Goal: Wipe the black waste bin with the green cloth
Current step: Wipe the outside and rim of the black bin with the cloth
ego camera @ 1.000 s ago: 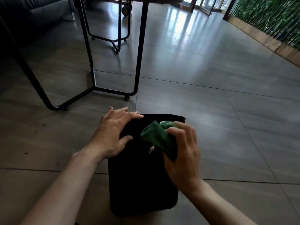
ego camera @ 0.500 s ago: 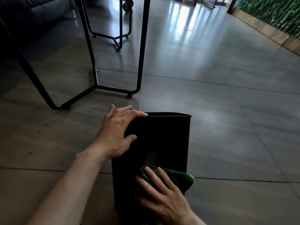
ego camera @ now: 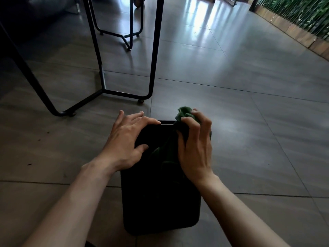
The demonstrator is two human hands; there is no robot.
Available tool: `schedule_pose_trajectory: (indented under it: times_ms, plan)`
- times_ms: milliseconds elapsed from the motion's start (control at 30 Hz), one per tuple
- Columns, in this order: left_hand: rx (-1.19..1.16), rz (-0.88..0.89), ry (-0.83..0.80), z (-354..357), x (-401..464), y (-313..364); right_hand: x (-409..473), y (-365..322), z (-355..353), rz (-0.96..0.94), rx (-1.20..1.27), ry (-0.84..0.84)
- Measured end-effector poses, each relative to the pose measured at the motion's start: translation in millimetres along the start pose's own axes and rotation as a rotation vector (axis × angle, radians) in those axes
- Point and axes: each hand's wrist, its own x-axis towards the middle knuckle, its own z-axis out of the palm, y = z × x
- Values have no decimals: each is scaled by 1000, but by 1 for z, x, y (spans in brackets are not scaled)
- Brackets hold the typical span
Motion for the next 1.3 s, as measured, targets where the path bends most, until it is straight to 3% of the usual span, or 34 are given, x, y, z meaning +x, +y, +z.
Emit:
schedule_pose_trajectory:
  times_ms: [67, 167, 367, 567, 633, 767, 833, 900, 1067, 1200, 1233, 1300]
  plan:
    - [1, 6, -2, 1, 0, 0, -17, -4, 2, -8, 66, -5]
    - [10, 17, -3, 1, 2, -1, -51, -5, 7, -75, 30, -164]
    - [1, 20, -8, 1, 0, 0, -124, 10, -1, -516, -302, -557]
    - [-10, 21, -9, -1, -1, 3, -106, 33, -21, -784, -422, -588]
    - [-18, 20, -11, 0, -2, 3, -83, 33, -27, -694, -403, -493]
    - [-20, 16, -10, 1, -2, 3, -26, 22, -27, -197, -292, -260]
    - [-12, 10, -4, 0, -1, 2, -16, 8, -18, -64, -195, -204]
    - [-7, 9, 2, 0, -2, 1, -30, -4, -9, -91, -126, -185]
    - [-2, 10, 1, 3, 0, 0, -124, -16, 6, -338, 13, -433]
    - [-24, 14, -15, 3, -1, 2, -169, -2, -4, -705, -192, -630]
    - [-26, 16, -15, 3, -1, 2, -163, 4, -11, -713, -210, -629]
    - [-28, 14, -10, 3, -1, 1, -141, 16, -26, -540, -156, -534]
